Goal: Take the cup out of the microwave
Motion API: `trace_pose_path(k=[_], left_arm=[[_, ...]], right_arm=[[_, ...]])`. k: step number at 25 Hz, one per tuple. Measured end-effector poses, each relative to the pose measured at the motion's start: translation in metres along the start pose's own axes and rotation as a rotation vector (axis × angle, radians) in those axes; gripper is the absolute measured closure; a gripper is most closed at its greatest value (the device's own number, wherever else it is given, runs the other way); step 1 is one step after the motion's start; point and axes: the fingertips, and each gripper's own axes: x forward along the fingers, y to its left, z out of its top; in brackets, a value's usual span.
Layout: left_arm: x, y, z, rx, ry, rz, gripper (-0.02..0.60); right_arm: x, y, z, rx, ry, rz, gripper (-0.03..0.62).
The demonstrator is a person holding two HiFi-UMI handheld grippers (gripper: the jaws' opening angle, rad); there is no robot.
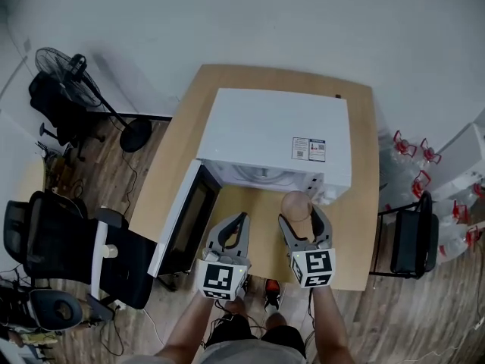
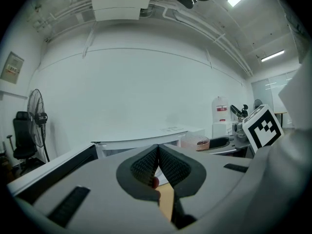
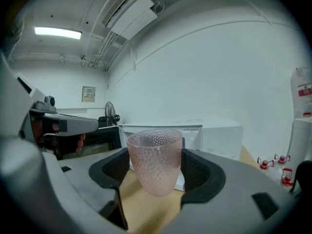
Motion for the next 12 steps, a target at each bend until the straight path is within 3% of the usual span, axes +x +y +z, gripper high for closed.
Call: trace_pose_path(k=[12], left_arm=[[-0.026,-0.031,0.031,0.03,-0.035,-0.002,0.56]], right_arm=[[-0.081,-0.021,0.045,-0.028,-0.03,-0.056,0.254]])
